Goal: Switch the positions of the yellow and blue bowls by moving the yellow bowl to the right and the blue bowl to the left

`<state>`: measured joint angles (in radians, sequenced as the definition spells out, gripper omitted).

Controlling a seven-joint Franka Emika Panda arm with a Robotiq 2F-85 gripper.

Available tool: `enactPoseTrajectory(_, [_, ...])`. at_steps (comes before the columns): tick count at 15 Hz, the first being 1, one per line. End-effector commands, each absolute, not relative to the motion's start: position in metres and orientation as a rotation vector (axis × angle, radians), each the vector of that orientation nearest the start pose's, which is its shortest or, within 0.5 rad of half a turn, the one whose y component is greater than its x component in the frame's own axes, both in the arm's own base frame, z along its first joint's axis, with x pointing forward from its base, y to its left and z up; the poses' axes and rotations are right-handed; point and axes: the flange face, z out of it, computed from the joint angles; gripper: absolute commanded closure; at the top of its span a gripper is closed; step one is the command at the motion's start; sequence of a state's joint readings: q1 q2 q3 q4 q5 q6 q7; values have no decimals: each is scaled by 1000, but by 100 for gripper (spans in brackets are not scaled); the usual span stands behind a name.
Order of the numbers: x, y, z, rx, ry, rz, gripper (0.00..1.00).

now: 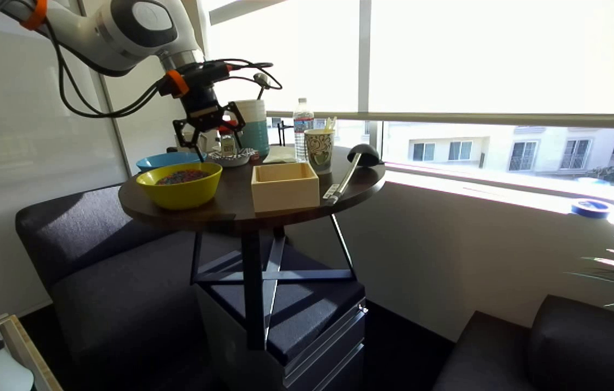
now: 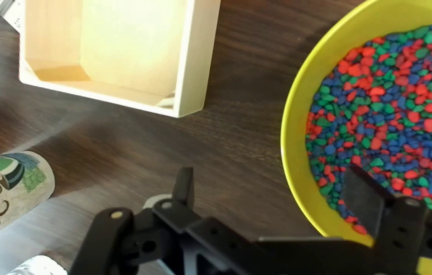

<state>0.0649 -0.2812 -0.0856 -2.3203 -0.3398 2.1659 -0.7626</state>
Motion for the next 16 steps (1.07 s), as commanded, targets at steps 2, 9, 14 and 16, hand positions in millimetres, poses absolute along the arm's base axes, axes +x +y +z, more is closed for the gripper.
enactPoseTrajectory(2, [487, -31, 456, -3007, -1610, -49, 0])
enactPoseTrajectory(9, [508, -44, 441, -2975, -1664, -33, 0])
enactPoseTrajectory(14, [522, -48, 446, -2986, -1644, -86, 0])
enactPoseTrajectory(16, [527, -48, 451, -2997, -1617, -133, 0])
